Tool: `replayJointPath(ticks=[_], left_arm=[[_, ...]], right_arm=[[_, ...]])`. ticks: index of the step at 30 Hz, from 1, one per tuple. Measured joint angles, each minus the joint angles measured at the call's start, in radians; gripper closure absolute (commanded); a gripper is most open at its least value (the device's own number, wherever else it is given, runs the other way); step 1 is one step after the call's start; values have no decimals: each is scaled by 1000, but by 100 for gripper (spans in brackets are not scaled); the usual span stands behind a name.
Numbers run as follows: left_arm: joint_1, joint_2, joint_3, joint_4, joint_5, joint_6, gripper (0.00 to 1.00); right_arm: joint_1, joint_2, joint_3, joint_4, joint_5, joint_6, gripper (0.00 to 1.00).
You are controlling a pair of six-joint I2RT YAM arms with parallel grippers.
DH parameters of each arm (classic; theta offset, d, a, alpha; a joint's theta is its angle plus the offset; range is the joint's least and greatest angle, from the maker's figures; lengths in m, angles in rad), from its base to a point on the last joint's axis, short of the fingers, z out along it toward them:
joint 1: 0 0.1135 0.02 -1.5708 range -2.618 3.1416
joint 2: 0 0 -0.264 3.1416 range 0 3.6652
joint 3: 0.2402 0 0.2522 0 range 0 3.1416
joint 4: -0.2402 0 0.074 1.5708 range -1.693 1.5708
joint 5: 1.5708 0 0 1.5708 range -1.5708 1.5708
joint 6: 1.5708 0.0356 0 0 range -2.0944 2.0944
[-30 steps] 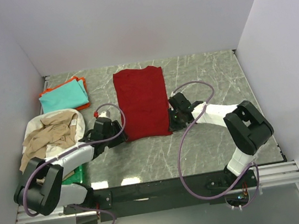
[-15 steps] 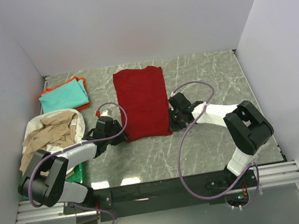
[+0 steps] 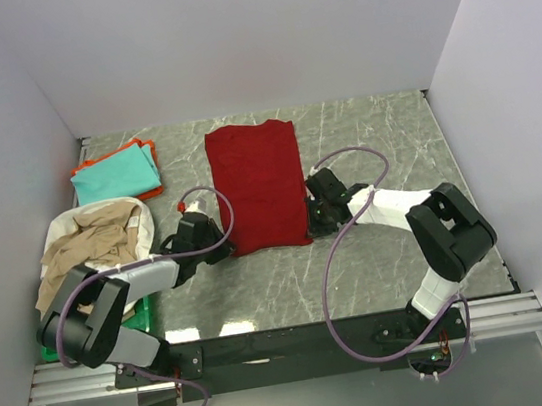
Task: Fold and stack the t-shirts
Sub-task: Fold the tshirt
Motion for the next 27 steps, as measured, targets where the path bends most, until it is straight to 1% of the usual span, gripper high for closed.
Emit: replayJointPath(ticks=[3, 13, 21, 27], left_arm=[[-3, -13, 0, -20, -12, -2, 100], [-19, -112, -10, -186, -74, -11, 100], [-30, -134, -11, -224, -74, -28, 100], [-72, -169, -11, -269, -89, -44, 100]], right_arm=[[2, -8, 0, -14, 24, -3, 100], [2, -23, 0, -55, 60, -3, 100], [2, -42, 0, -76, 59, -4, 100], [2, -99, -5, -113, 59, -4, 100]])
